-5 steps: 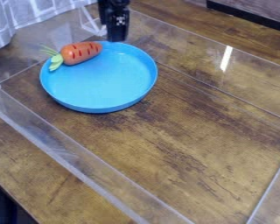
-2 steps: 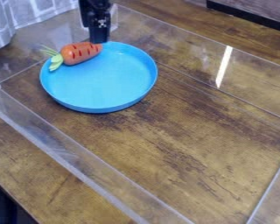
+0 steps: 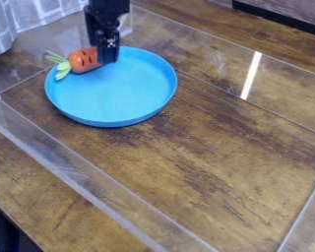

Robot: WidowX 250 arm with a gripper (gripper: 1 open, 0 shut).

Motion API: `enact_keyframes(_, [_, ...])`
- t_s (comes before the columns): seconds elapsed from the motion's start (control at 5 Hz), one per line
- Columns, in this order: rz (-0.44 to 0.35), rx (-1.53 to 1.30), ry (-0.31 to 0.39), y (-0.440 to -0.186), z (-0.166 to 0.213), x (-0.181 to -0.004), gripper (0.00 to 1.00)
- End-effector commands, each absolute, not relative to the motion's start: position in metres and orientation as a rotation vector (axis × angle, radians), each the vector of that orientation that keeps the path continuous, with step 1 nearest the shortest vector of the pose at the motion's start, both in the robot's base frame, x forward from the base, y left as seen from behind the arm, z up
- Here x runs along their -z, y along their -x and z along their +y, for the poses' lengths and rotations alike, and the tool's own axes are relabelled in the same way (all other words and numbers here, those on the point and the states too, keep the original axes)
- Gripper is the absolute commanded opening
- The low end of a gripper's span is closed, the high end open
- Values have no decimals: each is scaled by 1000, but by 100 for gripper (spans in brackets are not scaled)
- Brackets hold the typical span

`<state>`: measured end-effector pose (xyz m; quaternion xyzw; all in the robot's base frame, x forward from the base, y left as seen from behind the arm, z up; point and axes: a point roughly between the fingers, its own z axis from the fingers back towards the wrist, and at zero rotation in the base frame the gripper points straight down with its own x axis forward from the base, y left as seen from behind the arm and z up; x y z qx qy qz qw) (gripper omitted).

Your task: Remove the carrot from inside the blue tray and put it on the table

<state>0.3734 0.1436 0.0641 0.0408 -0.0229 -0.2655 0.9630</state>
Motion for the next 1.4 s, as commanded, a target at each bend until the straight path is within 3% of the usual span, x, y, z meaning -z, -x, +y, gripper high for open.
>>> enact_keyframes(0.0, [-103,515,-131,-379,162,-84,100])
enact_keyframes(0.8, [-107,489,-130,-385,181,-65,100])
enact_keyframes(1.0, [-106,490,-127,-386,182,-62,0])
enact_keyframes(1.2, [-108,484,-126,-385,183,-65,0])
